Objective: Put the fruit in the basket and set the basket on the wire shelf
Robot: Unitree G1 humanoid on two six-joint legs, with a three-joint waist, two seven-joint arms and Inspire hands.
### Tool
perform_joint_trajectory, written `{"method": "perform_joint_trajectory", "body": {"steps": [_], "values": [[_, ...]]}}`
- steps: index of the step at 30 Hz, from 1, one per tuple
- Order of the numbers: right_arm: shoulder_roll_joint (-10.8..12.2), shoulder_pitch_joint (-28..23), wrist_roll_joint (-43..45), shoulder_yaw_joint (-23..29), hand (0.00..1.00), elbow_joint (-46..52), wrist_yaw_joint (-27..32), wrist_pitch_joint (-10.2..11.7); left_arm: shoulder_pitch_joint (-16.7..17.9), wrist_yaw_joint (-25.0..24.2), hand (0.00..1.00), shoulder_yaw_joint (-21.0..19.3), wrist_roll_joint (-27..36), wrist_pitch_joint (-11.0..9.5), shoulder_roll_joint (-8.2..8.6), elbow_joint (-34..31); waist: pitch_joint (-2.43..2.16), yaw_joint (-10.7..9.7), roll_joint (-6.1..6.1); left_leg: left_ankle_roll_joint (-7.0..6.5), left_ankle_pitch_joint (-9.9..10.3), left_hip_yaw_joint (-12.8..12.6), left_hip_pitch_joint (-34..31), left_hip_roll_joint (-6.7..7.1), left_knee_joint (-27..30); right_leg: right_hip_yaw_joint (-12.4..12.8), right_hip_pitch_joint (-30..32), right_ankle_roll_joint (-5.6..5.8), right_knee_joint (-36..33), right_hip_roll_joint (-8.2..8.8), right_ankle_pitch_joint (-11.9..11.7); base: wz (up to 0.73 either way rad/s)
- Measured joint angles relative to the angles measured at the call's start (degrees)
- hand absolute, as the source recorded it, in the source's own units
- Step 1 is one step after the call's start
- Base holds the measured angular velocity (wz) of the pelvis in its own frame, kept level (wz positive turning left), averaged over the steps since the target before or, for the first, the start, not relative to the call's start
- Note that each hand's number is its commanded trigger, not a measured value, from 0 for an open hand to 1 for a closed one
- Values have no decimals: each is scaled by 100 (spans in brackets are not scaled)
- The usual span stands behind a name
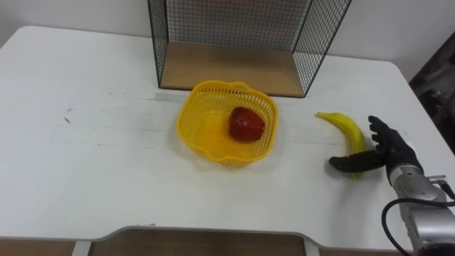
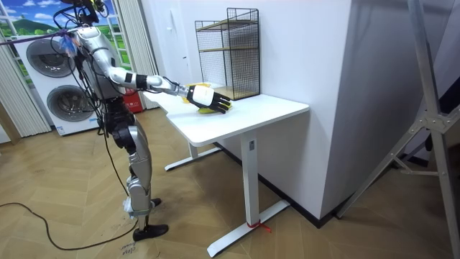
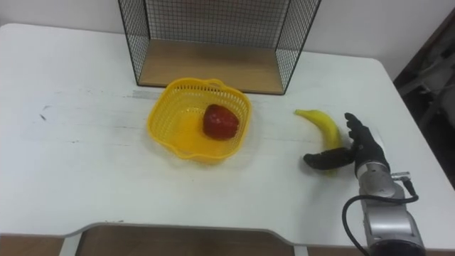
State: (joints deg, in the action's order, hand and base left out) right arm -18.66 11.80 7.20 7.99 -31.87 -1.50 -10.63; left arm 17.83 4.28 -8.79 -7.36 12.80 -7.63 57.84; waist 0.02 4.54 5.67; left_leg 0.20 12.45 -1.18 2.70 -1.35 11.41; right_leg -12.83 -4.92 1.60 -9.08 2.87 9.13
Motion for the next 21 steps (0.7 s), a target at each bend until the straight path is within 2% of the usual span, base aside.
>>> {"method": "perform_joint_trajectory", "body": {"steps": [9,21], "values": [[-88,121,103,1,0,-260,-185,12,-12,-7,0,-67,8,98,-2,7,6,34,-11,-1,-1,6,5,0,27,8,-2,0,-52,5,0,0],[-177,287,469,15,0,-374,-726,-79,-62,-135,0,-125,11,99,-8,-2,-10,-1,32,1,-3,86,-7,4,51,-79,-33,0,-56,7,0,2]]}}
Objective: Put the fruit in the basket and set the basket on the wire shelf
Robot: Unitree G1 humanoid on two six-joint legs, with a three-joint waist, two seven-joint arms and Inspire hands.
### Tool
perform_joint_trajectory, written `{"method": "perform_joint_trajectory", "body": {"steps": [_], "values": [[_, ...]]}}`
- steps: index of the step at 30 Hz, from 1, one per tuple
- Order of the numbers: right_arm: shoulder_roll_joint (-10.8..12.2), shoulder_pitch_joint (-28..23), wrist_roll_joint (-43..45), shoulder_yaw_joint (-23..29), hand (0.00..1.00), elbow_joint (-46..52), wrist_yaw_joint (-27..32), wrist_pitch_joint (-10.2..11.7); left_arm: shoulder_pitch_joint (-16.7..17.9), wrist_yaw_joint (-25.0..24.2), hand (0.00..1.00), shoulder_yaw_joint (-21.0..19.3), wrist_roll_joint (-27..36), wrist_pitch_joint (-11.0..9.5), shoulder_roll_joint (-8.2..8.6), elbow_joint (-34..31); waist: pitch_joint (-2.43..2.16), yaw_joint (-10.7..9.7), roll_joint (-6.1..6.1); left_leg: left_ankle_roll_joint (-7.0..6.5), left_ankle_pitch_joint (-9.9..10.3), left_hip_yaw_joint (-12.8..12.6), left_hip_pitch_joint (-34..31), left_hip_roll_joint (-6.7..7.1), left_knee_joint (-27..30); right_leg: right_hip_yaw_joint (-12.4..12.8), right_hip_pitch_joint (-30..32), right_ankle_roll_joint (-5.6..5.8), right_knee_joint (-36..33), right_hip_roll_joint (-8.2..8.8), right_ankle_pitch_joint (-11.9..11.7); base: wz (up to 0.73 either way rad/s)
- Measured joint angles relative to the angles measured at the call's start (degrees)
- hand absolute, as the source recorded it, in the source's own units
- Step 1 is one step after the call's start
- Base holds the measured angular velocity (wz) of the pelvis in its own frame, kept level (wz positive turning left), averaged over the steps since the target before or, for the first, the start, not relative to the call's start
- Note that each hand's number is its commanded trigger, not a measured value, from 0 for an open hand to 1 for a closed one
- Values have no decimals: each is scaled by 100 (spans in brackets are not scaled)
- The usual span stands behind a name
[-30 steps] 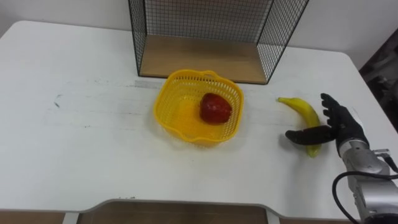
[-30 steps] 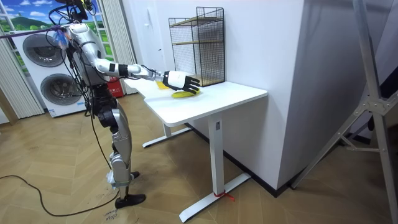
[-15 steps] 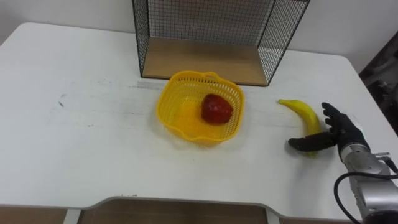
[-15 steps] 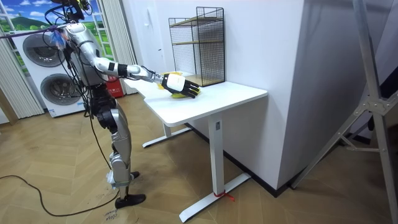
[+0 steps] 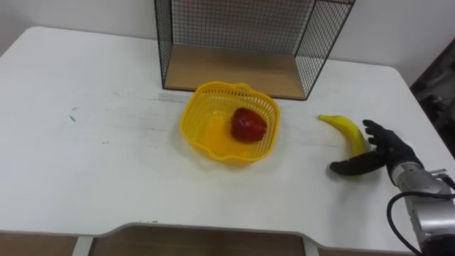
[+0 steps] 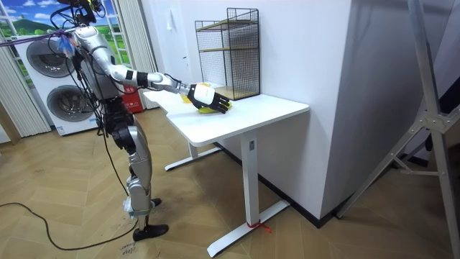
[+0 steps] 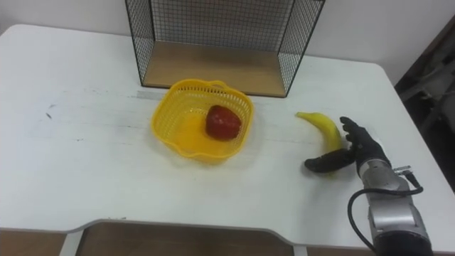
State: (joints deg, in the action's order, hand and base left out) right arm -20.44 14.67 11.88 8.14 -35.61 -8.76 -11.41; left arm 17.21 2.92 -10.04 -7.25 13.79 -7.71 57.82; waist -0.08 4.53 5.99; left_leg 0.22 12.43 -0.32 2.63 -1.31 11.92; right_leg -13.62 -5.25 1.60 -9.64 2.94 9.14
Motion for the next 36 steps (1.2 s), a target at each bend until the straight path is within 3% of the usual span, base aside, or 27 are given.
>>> {"method": "perform_joint_trajectory", "body": {"steps": [5,6,7,8,9,17,24,29,36], "values": [[-56,20,224,4,0,1,-187,-23,2,-132,0,-97,2,-1,0,-53,4,10,15,0,-1,14,8,1,1,-4,-11,0,1,1,0,0],[-68,44,241,4,5,1,-225,-58,-2,-139,0,-98,3,-5,-3,-66,8,8,16,0,-1,21,15,1,1,-12,-22,0,3,1,0,0],[-82,69,241,4,50,1,-272,-100,-11,-150,0,-98,4,-7,-6,-66,9,7,14,2,-2,30,22,2,1,-20,-31,0,3,1,0,0],[-85,82,255,3,81,1,-286,-122,-16,-157,0,-98,4,-7,-8,-66,10,8,16,4,-3,34,22,2,1,-27,-32,0,3,1,0,3],[-87,102,298,3,100,1,-315,-135,-27,-188,0,-98,3,-12,-9,-61,17,8,25,9,-7,44,21,2,-3,-40,-33,0,3,1,0,4],[-241,545,628,61,100,-451,-341,-247,-98,-241,0,-91,3,-5,-49,-44,77,23,117,14,-10,61,4,1,26,-61,-40,0,3,-2,0,0],[-243,652,827,17,100,-450,-594,-367,-158,-235,0,-87,3,-3,-114,-44,77,44,144,13,-9,63,-4,2,27,-64,-31,0,1,-2,0,0],[-243,679,872,16,100,-449,-666,-370,-178,-235,0,-93,4,-6,-130,-44,62,47,144,13,-9,63,-4,2,71,-65,-32,-1,-4,-1,0,0],[-243,679,924,5,100,-444,-750,-438,-191,-235,0,-96,5,-6,-132,-42,-3,48,75,13,-10,66,5,1,78,-65,-41,-3,-13,1,-1,0]]}}
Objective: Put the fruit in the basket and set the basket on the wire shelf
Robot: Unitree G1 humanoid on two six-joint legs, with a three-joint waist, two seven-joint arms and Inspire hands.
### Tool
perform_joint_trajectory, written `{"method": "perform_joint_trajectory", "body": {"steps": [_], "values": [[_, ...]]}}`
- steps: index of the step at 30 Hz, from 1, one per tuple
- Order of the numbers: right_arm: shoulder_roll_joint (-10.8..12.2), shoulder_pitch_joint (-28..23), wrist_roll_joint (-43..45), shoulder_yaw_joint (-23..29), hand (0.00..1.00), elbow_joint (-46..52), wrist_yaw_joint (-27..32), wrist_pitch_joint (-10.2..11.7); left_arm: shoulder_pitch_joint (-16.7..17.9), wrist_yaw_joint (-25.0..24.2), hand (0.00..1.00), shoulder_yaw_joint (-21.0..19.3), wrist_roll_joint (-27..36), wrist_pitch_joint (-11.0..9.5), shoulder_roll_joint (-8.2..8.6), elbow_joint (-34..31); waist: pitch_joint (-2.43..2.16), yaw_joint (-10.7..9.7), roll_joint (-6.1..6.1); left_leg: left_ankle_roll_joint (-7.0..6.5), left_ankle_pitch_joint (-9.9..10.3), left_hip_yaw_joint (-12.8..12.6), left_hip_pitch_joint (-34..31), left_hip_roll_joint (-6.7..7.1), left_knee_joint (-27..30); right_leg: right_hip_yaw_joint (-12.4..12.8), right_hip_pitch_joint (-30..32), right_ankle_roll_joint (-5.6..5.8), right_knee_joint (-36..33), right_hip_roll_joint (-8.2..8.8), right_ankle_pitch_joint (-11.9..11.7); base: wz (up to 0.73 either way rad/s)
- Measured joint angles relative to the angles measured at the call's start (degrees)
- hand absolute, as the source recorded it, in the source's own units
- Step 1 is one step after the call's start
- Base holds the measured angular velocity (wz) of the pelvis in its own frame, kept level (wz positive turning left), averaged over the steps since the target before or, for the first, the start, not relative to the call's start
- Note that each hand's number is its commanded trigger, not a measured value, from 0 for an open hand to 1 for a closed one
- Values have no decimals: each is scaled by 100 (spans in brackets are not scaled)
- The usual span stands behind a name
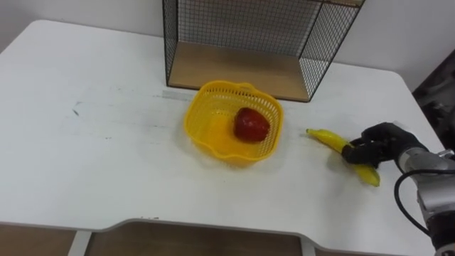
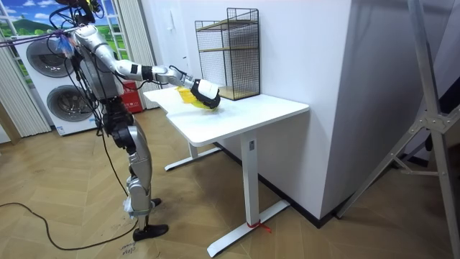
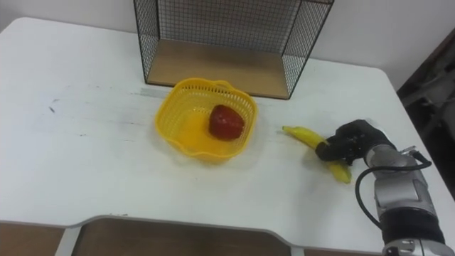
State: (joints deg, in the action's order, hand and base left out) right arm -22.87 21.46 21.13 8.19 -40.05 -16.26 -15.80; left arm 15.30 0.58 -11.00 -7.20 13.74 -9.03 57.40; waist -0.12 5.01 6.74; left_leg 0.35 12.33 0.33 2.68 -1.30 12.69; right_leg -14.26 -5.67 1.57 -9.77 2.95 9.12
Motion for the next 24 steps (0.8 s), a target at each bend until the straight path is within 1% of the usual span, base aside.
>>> {"method": "perform_joint_trajectory", "body": {"steps": [3,8,11,15,17,21,24], "values": [[0,0,54,0,100,0,0,-28,0,0,0,0,0,0,-2,0,-17,0,-30,0,0,4,5,0,-1,-1,-10,0,-1,1,0,0],[0,0,158,-18,100,0,6,-36,7,18,0,1,35,-1,-12,-1,-11,14,-28,0,0,-1,19,0,-10,11,-22,-1,-9,1,0,0],[0,-2,170,-21,100,2,23,-48,14,34,0,6,96,-3,-47,-3,-1,11,-19,0,0,-1,21,0,-15,14,-21,-1,-8,1,-1,0],[1,-2,263,-20,100,89,133,-48,-1,50,0,6,94,-5,-69,-5,8,0,-31,0,0,-3,20,0,-26,19,-17,-1,1,-1,-1,0],[6,-34,394,-21,100,474,140,-50,-8,50,0,6,79,-35,-60,-6,20,17,-51,1,-1,-18,19,0,-50,36,2,-1,3,-3,-1,-4],[7,-36,352,-21,100,1072,240,-29,-50,50,0,15,85,-63,-56,-2,23,14,-58,1,-1,-34,16,-1,-75,139,31,-1,6,-14,-1,-6],[32,-60,315,-31,100,1709,249,-24,-82,68,0,16,112,-173,-49,3,23,19,-61,-1,-2,-73,-6,-1,-102,170,98,-1,5,-15,-1,-8]]}}
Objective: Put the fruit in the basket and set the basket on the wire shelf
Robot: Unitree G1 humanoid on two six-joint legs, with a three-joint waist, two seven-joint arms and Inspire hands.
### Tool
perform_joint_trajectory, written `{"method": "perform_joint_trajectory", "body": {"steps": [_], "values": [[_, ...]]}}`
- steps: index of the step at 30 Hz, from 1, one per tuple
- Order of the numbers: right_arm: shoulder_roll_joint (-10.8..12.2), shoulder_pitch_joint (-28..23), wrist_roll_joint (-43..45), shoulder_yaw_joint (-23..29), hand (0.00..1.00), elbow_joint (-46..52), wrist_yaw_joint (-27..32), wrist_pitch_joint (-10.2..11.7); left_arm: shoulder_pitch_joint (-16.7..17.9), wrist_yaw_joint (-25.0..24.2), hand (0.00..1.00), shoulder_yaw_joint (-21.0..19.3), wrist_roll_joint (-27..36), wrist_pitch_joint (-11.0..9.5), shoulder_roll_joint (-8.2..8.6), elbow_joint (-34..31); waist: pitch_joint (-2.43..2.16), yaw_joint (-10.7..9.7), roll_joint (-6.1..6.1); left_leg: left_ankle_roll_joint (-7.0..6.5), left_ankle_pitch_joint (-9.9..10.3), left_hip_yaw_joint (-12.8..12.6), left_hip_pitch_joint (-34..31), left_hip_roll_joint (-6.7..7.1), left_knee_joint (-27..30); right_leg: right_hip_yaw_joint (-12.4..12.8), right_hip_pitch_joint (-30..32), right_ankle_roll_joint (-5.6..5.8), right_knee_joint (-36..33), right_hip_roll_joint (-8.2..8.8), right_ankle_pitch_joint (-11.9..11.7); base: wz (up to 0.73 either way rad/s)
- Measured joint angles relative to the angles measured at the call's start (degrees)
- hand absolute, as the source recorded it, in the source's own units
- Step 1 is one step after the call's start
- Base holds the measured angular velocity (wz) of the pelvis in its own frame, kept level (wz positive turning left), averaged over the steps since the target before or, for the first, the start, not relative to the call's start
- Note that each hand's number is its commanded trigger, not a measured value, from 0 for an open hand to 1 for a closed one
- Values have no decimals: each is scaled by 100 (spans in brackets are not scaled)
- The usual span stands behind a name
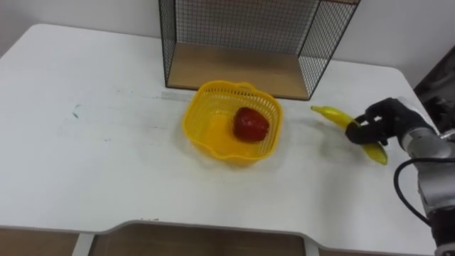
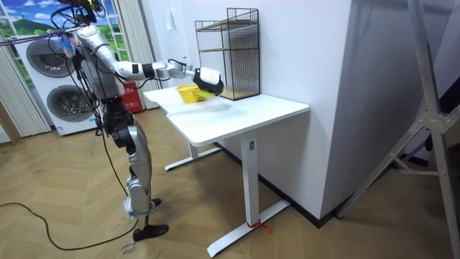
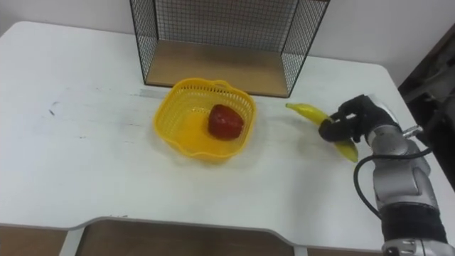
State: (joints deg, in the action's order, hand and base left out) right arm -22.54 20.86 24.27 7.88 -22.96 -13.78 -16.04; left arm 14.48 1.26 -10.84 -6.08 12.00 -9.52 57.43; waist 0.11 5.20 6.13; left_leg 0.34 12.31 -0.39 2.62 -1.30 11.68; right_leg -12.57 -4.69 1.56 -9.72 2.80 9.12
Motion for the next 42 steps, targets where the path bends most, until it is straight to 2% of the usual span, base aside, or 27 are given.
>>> {"method": "perform_joint_trajectory", "body": {"steps": [4,12,17,20,23,28,36,42], "values": [[26,-223,-10,-146,100,1028,197,7,4,197,0,176,86,-48,-12,1,-6,15,-10,-1,-1,-6,17,0,1,-1,1,0,2,1,0,-1],[39,-414,-6,-462,100,1614,236,6,21,322,0,286,101,-52,-7,20,-8,12,-5,-1,-1,-4,17,-6,-7,3,0,0,7,-3,0,0],[87,-468,2,-465,100,2068,220,0,-7,373,0,278,93,-83,-1,40,-8,14,17,0,0,-31,6,-6,-37,22,14,0,-1,-3,0,-1],[92,-471,39,-467,100,2370,218,8,-15,390,0,279,97,-109,-6,40,-25,5,47,-1,0,-42,12,-6,-35,33,12,0,-2,-4,0,0],[133,-471,83,-470,100,2635,218,16,-30,390,0,284,97,-170,-19,40,-15,8,75,-1,0,-64,20,-6,-34,48,11,0,-2,-3,0,0],[148,-472,103,-678,100,2968,159,20,-27,390,0,403,92,-235,-21,12,11,8,42,-1,1,-79,15,-10,-40,42,19,0,-3,-1,0,0],[152,-516,117,-1171,100,3288,-44,-22,-137,439,0,528,103,-237,-32,-72,-7,202,62,-2,0,-91,-2,-9,-32,71,77,-1,-16,-2,-1,-3],[155,-516,112,-1230,100,3320,-243,-20,-176,438,0,530,103,-254,-34,-47,-14,339,82,-3,-1,-80,5,-6,-35,103,66,-1,-7,-3,-1,0]]}}
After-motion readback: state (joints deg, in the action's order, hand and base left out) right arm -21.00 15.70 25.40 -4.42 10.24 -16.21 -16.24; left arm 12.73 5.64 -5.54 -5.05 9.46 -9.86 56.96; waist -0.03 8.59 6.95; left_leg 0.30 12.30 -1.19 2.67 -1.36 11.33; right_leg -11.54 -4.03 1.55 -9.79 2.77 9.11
